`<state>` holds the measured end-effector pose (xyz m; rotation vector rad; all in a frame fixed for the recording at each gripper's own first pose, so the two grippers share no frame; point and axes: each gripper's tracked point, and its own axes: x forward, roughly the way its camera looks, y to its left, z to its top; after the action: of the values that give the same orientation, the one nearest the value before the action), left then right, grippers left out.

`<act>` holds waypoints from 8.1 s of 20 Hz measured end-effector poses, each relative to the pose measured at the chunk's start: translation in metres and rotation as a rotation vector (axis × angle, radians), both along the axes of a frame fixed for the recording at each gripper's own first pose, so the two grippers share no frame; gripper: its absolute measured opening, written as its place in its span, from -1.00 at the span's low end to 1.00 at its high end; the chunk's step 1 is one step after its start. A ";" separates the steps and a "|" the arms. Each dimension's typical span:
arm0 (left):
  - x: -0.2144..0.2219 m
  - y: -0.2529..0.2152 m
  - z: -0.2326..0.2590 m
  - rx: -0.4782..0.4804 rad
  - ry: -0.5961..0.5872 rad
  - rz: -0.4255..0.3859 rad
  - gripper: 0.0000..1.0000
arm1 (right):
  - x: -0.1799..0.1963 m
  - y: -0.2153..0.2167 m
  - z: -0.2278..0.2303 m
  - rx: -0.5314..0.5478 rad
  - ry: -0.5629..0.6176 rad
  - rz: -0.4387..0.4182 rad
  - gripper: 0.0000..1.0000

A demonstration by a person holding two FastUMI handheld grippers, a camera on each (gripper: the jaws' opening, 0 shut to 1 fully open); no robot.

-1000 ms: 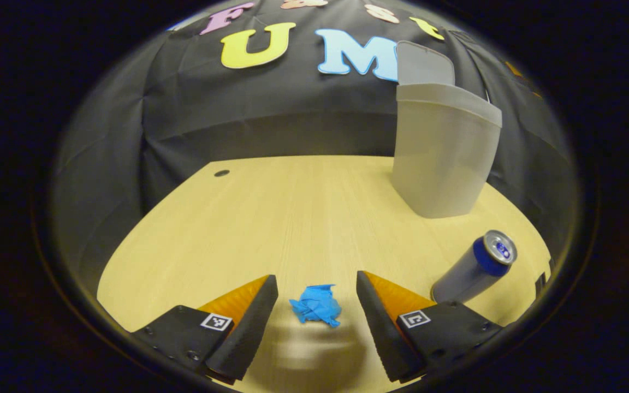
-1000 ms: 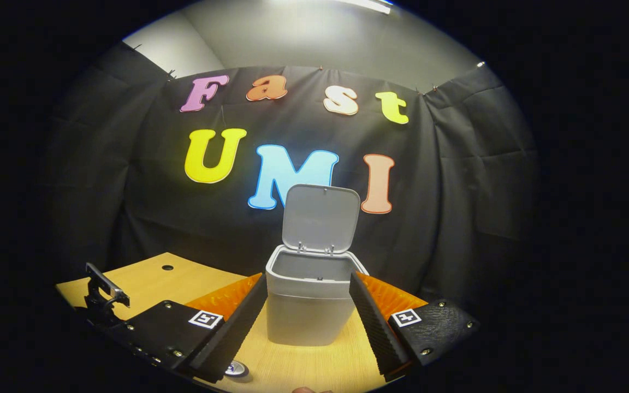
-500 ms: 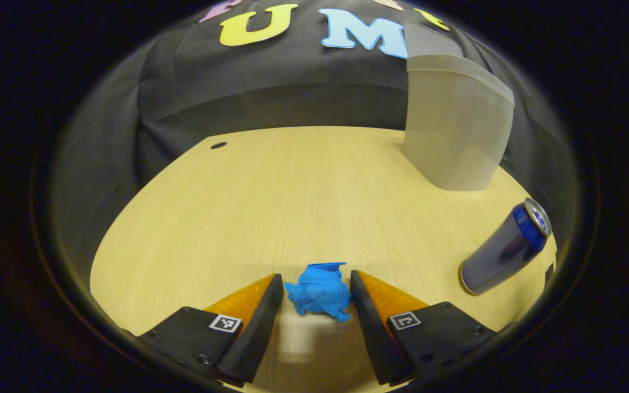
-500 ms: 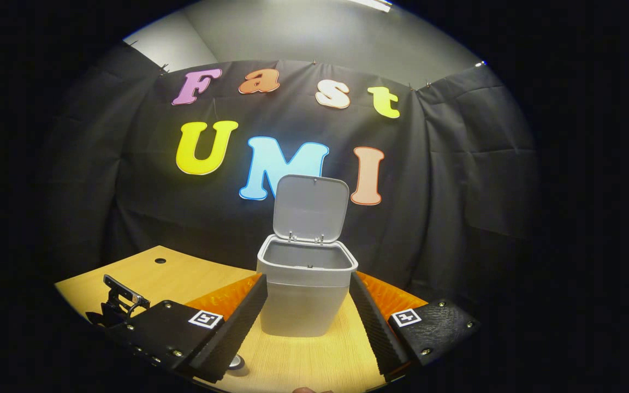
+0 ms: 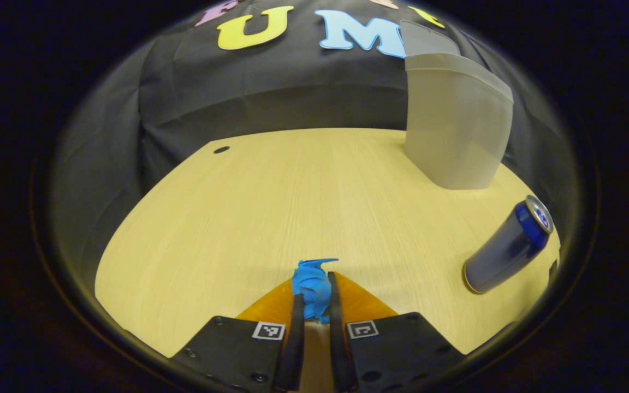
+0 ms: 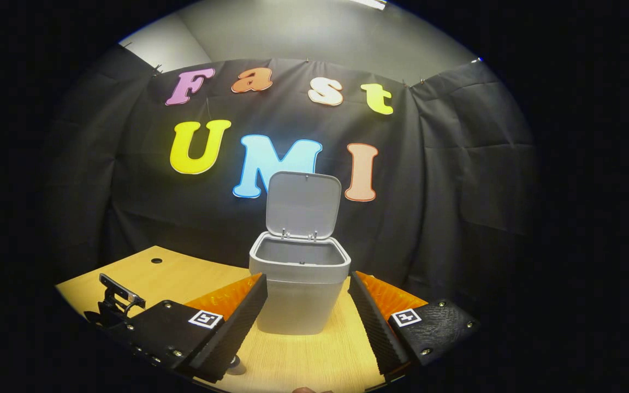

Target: Press the lid of the desktop garbage bin to open it, pick up the crumpled paper on the desktop and throw it into the bin, then pick up the pop can on the desktop and drop it into the bin, and finally close the garbage bin lid.

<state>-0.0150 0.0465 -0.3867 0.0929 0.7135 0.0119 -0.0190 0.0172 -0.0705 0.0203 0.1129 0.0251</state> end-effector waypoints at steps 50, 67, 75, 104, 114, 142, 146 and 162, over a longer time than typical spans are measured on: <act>0.233 -0.311 0.270 -0.174 -0.419 -0.398 0.24 | 0.022 -0.133 -0.045 0.067 0.001 -0.218 0.93; 0.175 -0.220 0.312 -0.199 -0.518 -0.299 0.86 | 0.025 -0.031 -0.038 0.029 -0.015 0.037 0.94; 0.126 -0.142 0.315 -0.145 -0.574 -0.189 0.87 | 0.015 0.049 -0.055 0.026 0.021 0.245 0.94; 0.032 -0.060 0.293 -0.102 -0.528 -0.044 0.87 | -0.029 0.149 -0.246 0.015 0.564 0.515 0.94; 0.033 -0.056 0.283 -0.109 -0.515 -0.029 0.87 | -0.021 0.133 -0.216 0.030 0.495 0.488 0.68; 0.048 -0.080 0.282 -0.092 -0.532 0.026 0.85 | 0.224 0.020 -0.021 0.032 -0.028 0.216 0.68; 0.045 -0.077 0.282 -0.083 -0.530 0.032 0.87 | 0.226 0.022 -0.026 0.011 -0.014 0.217 0.70; 0.032 -0.068 0.291 -0.086 -0.542 0.048 0.87 | 0.224 0.005 0.031 0.010 -0.123 0.178 0.79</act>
<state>0.0166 -0.0217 -0.0953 -0.0115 0.1736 0.0505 0.2055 0.0227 -0.0393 0.0182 -0.0088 0.2045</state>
